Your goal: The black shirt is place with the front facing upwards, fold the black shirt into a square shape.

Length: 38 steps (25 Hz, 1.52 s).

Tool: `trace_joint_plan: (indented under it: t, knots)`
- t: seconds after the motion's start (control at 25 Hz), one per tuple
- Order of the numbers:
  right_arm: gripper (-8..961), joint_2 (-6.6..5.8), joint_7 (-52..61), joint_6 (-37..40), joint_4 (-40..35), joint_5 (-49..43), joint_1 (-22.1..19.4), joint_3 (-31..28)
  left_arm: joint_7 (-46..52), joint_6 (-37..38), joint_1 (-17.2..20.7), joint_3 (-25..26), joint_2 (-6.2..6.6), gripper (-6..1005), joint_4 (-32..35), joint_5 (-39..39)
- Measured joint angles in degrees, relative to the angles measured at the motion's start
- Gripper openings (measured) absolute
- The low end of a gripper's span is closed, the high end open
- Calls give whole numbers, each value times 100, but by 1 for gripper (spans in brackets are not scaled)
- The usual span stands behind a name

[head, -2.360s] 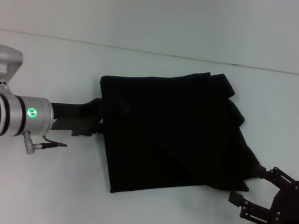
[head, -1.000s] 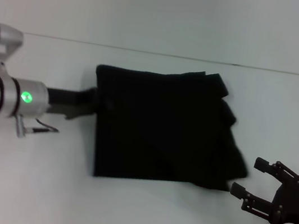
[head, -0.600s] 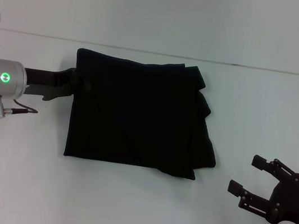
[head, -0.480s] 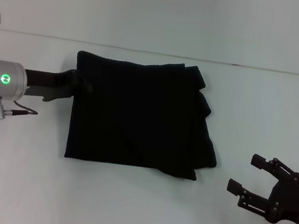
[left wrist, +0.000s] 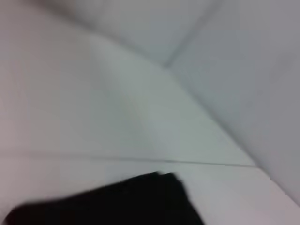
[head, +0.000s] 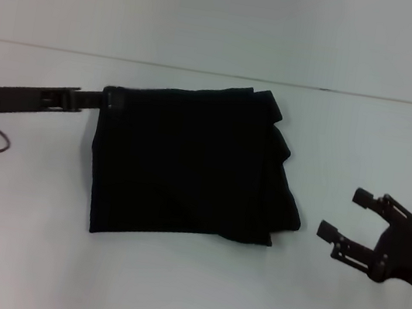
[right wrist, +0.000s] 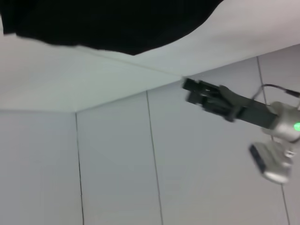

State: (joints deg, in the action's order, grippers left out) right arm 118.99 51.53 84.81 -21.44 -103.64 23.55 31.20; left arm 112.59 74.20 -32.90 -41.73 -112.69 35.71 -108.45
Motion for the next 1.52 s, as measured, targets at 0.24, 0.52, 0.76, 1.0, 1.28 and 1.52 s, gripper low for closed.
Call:
trace_joint_plan:
  t: [0.24, 0.52, 0.76, 1.0, 1.28, 1.52]
  knots:
    - [945, 76, -656, -23, 130, 3, 322, -120, -1540, 1313, 575, 322, -217, 677, 740, -10]
    - [945, 89, -1357, -320, 539, -47, 500, 18, -3669, 2269, 1231, 307, -610, 933, 785, -63]
    - [945, 90, -1754, -964, 921, -48, 394, 70, -4315, 1770, 1674, 322, -896, 964, 700, -79]
    - [945, 99, -1871, -1236, 1029, -13, 369, 25, -4332, 1440, 1630, 303, -845, 963, 371, -120]
    - [945, 98, -1875, -1243, 1026, -7, 374, 0, -4323, 1367, 1590, 302, -830, 963, 332, -124]
    - [945, 98, -1876, -1227, 1028, 1, 394, -1, -4320, 1362, 1566, 322, -833, 963, 332, -124]
